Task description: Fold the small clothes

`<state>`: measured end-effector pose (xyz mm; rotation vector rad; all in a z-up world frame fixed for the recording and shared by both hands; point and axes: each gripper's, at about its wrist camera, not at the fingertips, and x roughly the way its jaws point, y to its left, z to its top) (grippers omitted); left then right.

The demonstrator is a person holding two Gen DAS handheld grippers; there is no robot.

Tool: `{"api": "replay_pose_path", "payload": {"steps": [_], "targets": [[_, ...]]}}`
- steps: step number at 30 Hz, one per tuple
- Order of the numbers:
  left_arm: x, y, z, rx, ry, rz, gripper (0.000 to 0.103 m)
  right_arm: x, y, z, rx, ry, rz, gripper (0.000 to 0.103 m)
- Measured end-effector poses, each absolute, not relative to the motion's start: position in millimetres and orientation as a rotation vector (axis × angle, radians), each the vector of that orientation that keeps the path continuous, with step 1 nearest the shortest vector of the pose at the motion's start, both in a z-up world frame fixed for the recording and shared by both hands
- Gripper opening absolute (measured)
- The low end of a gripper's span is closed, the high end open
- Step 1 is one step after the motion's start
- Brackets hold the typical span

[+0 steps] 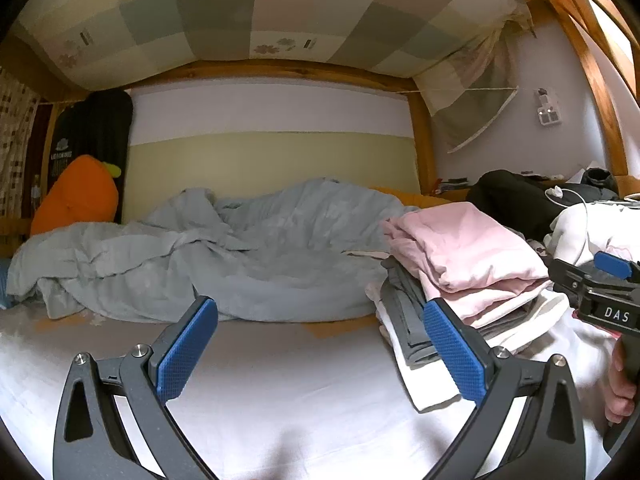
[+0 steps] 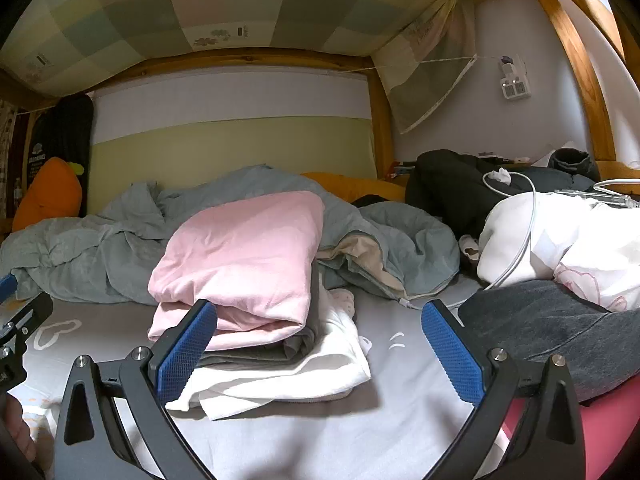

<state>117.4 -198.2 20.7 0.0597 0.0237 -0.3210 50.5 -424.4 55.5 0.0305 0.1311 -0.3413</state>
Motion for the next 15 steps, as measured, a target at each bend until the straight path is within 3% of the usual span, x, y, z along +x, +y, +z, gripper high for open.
{"api": "replay_pose_path", "payload": {"steps": [15], "targets": [[109.1, -204.3, 21.9, 0.068, -0.022, -0.308, 0.102, 49.9, -423.8, 56.0, 0.032, 0.133, -0.343, 0.103]]}}
